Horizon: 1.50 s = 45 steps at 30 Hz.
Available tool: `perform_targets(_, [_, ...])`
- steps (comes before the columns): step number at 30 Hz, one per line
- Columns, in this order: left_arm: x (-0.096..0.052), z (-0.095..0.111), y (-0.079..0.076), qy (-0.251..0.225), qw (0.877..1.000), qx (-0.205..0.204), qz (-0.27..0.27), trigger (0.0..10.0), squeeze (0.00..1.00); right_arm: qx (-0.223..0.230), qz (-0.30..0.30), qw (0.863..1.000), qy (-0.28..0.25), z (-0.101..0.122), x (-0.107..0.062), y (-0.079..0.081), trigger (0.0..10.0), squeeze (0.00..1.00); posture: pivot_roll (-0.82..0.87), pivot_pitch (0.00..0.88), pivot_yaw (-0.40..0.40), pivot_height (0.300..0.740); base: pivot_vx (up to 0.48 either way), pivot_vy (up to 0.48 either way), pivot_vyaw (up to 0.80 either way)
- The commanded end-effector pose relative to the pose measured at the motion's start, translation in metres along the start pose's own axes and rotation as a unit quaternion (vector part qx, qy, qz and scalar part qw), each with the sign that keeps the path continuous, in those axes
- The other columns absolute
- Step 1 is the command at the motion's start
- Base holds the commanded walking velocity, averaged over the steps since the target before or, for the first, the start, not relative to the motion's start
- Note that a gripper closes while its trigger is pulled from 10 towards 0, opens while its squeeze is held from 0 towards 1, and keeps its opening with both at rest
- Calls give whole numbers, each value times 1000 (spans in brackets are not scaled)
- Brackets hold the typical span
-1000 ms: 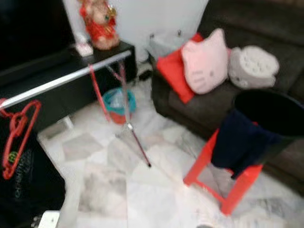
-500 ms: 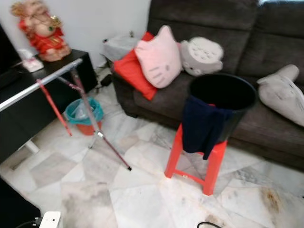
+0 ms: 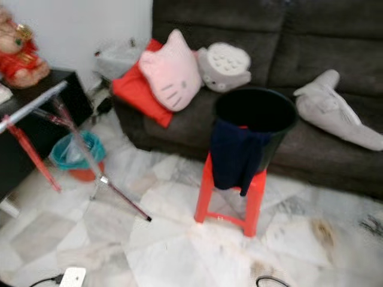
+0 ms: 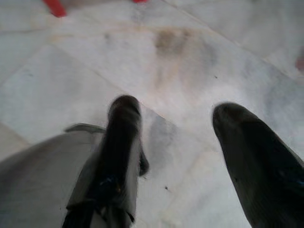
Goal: Hang hanger
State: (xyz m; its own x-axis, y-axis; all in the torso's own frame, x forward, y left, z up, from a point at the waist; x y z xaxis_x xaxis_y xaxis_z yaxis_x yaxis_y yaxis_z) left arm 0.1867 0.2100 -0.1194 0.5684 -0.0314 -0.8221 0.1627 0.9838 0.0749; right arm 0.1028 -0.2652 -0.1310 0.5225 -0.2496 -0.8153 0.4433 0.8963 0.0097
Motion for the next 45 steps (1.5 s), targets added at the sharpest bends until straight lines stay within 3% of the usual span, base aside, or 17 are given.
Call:
perform_targets(1, [-5,-14,8,22,999,30,2,10000,0,9,-2,1000,5,-7,-2,4,10000,0,-167,0,150,740,0,0,-675])
perform_targets(5, [-4,-11,10,18,999,45,0,10000,0,35,-16,999,-1,-7,-1,4,10000,0,-204,0,179,740,0,-217,-675])
perform_targets(6, [5,23,2,-12,998,63,-7,10000,0,44,-15,999,-4,-5,0,8,10000,0,-228,0,192,740,0,0,-675])
perform_targets(7, [9,44,-1,-27,997,75,-9,10000,0,45,-11,999,-4,-4,1,13,10000,0,-230,0,195,740,0,0,-669])
perform_targets(10, [9,52,3,-34,997,70,-4,10000,0,51,-4,999,-4,-2,3,20,10000,0,-222,0,194,740,0,0,-669])
perform_targets(20, [3,54,38,-36,998,30,50,10000,0,-2,58,998,25,-9,5,61,10000,0,-24,0,91,740,0,0,-234])
perform_targets(25, [2,51,45,-30,997,17,62,10000,0,-12,72,997,28,-12,4,68,10000,0,41,0,64,740,0,0,0])
perform_targets(27, [1,48,50,-22,997,0,75,10000,0,-42,92,994,31,-12,4,74,10000,0,152,0,42,740,0,0,0])
perform_targets(29, [0,47,51,-17,997,-5,80,10000,0,-56,100,993,32,-12,4,77,10000,0,152,0,42,740,0,0,0])
perform_targets(36, [2,47,48,-10,996,-15,83,10000,0,-56,100,993,28,-7,6,75,10000,0,203,0,73,740,0,0,0])
perform_targets(45, [11,67,15,-23,999,14,39,10000,0,-27,59,998,12,17,13,49,10000,0,19,0,122,740,0,0,0])
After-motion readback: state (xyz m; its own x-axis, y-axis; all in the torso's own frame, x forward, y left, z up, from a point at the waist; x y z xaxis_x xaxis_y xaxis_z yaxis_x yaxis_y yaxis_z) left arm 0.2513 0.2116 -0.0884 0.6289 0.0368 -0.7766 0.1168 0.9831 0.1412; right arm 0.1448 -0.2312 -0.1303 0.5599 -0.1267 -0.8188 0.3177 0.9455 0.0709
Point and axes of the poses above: a point about 5 cm out from each wrist's last joint towards the gripper, its own x axis pointing out of the wrist towards the gripper, its own z axis along the axis of the wrist's last joint, y = z × x, the point moved 4 cm from there along x, pointing out of the wrist towards the gripper, and after that the axes turned 4 degrees about x, right-handed, at the moved point
